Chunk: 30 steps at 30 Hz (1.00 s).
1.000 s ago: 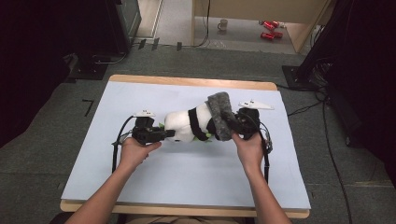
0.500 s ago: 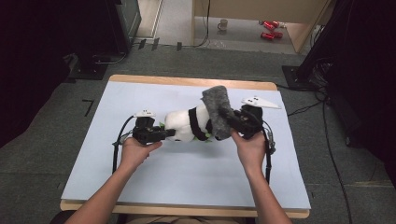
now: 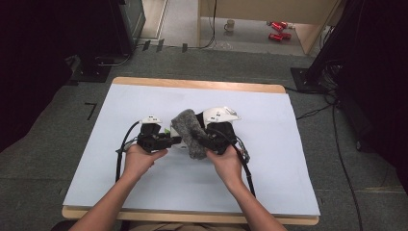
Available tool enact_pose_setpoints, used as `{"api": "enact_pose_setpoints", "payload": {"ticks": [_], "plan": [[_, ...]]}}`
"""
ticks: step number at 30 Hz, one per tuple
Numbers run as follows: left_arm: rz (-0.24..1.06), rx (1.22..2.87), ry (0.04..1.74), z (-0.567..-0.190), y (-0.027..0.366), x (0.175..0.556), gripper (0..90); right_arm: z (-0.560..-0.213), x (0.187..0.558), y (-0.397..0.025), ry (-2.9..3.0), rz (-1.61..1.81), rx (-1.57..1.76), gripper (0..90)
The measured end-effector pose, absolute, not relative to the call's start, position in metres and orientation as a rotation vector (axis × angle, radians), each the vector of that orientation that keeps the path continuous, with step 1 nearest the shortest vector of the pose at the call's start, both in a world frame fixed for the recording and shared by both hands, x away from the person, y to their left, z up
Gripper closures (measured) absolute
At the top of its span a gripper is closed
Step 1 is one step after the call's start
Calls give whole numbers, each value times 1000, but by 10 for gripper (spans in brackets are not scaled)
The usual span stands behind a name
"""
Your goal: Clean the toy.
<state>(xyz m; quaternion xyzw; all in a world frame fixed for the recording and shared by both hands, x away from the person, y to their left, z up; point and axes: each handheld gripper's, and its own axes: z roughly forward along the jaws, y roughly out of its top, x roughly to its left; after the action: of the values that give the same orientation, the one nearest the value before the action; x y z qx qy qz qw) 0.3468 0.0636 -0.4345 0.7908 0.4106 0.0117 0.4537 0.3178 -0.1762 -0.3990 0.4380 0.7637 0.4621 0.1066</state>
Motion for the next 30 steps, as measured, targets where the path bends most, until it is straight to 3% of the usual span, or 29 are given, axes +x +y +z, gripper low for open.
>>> {"api": "enact_pose_setpoints", "payload": {"ticks": [13,30], "plan": [[-9,1945,1004,-436,72,356,659,-388,319,-203,2203,1252,1241,784],[-27,1985,979,-434,79,365,659,-387,328,-291,1952,1233,1546,782]]}}
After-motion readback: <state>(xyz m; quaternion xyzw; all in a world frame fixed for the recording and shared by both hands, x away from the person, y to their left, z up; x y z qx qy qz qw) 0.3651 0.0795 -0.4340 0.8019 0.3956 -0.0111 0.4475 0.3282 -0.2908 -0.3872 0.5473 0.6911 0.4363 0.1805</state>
